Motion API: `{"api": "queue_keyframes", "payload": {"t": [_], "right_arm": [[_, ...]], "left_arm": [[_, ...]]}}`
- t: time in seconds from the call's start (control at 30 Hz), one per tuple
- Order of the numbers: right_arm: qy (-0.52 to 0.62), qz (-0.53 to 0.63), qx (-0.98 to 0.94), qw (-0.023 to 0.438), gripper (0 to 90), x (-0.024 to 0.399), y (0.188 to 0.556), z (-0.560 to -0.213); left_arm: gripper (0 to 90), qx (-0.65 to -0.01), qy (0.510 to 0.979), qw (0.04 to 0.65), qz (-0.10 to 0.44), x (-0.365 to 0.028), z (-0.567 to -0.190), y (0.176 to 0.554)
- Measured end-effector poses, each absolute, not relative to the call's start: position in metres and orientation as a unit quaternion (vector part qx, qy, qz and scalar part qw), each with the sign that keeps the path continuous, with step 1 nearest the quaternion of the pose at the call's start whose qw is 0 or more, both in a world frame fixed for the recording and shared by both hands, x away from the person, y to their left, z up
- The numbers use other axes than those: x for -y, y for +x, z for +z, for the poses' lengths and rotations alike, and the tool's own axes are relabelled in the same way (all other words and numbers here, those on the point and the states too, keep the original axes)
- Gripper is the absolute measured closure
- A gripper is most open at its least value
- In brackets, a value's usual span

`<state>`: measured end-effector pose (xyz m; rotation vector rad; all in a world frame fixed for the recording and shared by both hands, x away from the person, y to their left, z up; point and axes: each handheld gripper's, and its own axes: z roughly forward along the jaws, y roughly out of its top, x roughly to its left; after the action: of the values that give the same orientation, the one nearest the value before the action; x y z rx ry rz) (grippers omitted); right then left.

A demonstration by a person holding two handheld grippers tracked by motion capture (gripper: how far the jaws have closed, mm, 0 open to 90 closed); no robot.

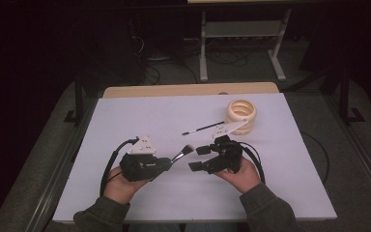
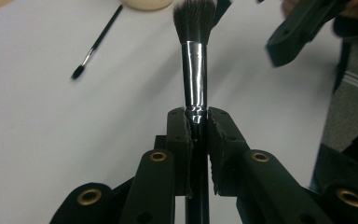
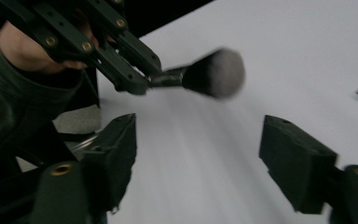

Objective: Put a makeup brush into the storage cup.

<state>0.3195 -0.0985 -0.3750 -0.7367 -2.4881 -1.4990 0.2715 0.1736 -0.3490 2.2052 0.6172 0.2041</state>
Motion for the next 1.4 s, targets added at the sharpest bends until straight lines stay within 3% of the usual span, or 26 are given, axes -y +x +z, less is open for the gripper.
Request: {"api": "queue_keyframes", "payload": {"t": [0.43,0.6,0.63,0.8,0.83,0.87,1.03,1.13,1.27,1.4], "right_arm": [[-0.263,-0.523,0.792,0.172,56.8,0.095,0.33,-0.384],[-0.252,-0.553,0.761,0.227,76.5,0.096,0.334,-0.388],[-0.25,-0.559,0.755,0.234,77.0,0.096,0.333,-0.388],[-0.24,-0.554,0.768,0.212,77.4,0.093,0.329,-0.383],[-0.235,-0.551,0.775,0.2,77.5,0.093,0.329,-0.381],[-0.234,-0.544,0.784,0.19,77.5,0.093,0.329,-0.378],[-0.206,-0.514,0.82,0.142,77.5,0.095,0.325,-0.357],[-0.176,-0.494,0.844,0.115,77.5,0.093,0.319,-0.345],[-0.153,-0.479,0.857,0.113,77.5,0.088,0.316,-0.333],[-0.139,-0.487,0.855,0.11,77.4,0.085,0.315,-0.328]], "left_arm": [[79.6,-0.211,0.875,0.427,0.086,-0.16,-0.357,0.265],[79.6,-0.2,0.875,0.43,0.099,-0.161,-0.358,0.259],[79.7,-0.197,0.876,0.428,0.102,-0.161,-0.358,0.259],[78.4,-0.19,0.878,0.432,0.082,-0.163,-0.36,0.262],[74.1,-0.192,0.878,0.43,0.083,-0.162,-0.36,0.262],[64.0,-0.188,0.881,0.426,0.082,-0.161,-0.359,0.263],[56.9,-0.178,0.893,0.411,0.051,-0.155,-0.361,0.266],[57.8,-0.165,0.9,0.401,0.044,-0.152,-0.36,0.269],[61.5,-0.165,0.902,0.399,0.031,-0.149,-0.359,0.27],[78.3,-0.152,0.903,0.4,0.032,-0.15,-0.357,0.27]]}}
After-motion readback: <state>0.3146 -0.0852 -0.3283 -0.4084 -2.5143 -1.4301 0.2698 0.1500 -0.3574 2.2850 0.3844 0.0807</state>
